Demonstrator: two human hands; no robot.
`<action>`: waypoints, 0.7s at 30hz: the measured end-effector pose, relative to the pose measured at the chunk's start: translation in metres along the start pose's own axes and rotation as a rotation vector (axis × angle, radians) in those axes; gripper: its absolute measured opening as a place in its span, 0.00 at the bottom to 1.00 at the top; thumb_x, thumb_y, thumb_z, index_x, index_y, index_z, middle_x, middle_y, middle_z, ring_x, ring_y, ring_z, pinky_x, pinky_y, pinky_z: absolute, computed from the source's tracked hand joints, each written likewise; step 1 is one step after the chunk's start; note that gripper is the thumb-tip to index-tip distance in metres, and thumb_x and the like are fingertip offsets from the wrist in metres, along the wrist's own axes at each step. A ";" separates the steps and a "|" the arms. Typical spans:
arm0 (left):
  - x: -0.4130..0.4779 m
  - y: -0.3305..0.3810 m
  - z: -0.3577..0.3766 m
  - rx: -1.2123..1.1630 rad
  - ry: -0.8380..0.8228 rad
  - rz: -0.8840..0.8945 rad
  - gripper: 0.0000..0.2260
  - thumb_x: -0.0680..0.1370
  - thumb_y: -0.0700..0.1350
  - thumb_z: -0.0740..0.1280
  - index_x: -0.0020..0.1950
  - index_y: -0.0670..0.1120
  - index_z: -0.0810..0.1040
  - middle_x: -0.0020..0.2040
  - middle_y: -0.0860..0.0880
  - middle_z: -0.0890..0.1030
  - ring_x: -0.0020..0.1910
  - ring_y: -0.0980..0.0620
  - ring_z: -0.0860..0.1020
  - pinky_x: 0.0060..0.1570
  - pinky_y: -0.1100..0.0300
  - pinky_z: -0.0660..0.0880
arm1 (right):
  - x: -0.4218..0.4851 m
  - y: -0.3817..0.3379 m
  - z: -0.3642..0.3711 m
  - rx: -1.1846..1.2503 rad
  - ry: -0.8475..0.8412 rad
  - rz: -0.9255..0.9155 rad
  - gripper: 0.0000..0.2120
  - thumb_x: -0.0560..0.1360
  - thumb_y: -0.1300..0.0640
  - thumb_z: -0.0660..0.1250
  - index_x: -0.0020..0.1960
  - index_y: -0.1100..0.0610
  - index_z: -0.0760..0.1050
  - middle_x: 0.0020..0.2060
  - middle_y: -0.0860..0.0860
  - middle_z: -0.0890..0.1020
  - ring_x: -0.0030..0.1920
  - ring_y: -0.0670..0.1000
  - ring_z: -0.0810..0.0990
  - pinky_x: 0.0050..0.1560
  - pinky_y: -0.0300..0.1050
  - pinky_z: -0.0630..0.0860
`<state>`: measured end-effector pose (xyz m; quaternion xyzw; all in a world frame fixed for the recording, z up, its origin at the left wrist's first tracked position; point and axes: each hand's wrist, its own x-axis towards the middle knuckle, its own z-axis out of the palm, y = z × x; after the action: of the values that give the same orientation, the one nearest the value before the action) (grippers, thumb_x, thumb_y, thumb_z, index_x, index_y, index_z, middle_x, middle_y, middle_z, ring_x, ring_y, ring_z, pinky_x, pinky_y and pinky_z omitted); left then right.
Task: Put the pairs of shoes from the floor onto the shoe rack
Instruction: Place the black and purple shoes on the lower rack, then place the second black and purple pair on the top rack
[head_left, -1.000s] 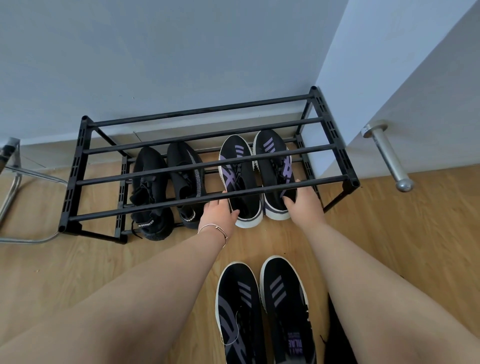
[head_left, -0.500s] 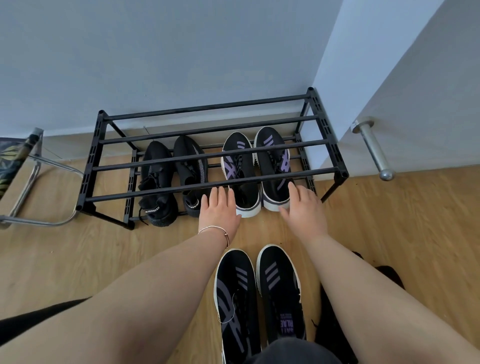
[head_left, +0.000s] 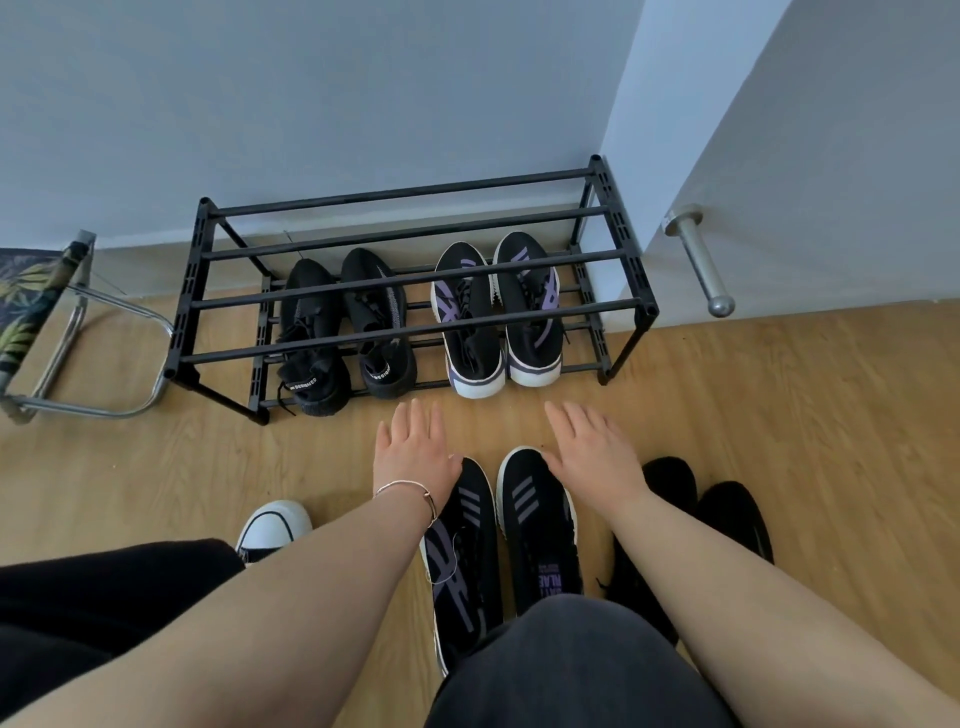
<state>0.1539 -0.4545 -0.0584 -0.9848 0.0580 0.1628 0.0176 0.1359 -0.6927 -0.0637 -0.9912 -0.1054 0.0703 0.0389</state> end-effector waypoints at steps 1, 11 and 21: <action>-0.007 -0.001 0.004 -0.005 -0.011 -0.010 0.34 0.79 0.60 0.59 0.78 0.45 0.53 0.79 0.42 0.58 0.78 0.41 0.55 0.75 0.44 0.58 | -0.008 0.001 0.003 -0.010 -0.033 -0.021 0.31 0.76 0.45 0.68 0.74 0.57 0.66 0.64 0.55 0.78 0.62 0.57 0.78 0.59 0.52 0.78; -0.084 -0.014 0.067 -0.110 -0.266 -0.134 0.28 0.79 0.60 0.59 0.73 0.46 0.60 0.66 0.45 0.72 0.63 0.43 0.71 0.58 0.52 0.72 | -0.093 0.005 0.040 0.169 -0.290 0.056 0.27 0.82 0.43 0.57 0.77 0.53 0.61 0.64 0.50 0.78 0.61 0.51 0.78 0.60 0.46 0.78; -0.120 -0.012 0.095 -0.356 -0.425 -0.263 0.20 0.80 0.58 0.60 0.60 0.42 0.71 0.54 0.42 0.77 0.50 0.42 0.76 0.43 0.53 0.72 | -0.124 -0.005 0.057 0.510 -0.476 0.274 0.23 0.83 0.45 0.58 0.73 0.57 0.66 0.51 0.54 0.83 0.46 0.53 0.81 0.43 0.45 0.76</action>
<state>0.0121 -0.4249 -0.1099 -0.9154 -0.1045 0.3690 -0.1227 0.0067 -0.7104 -0.1038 -0.9104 0.0432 0.3273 0.2494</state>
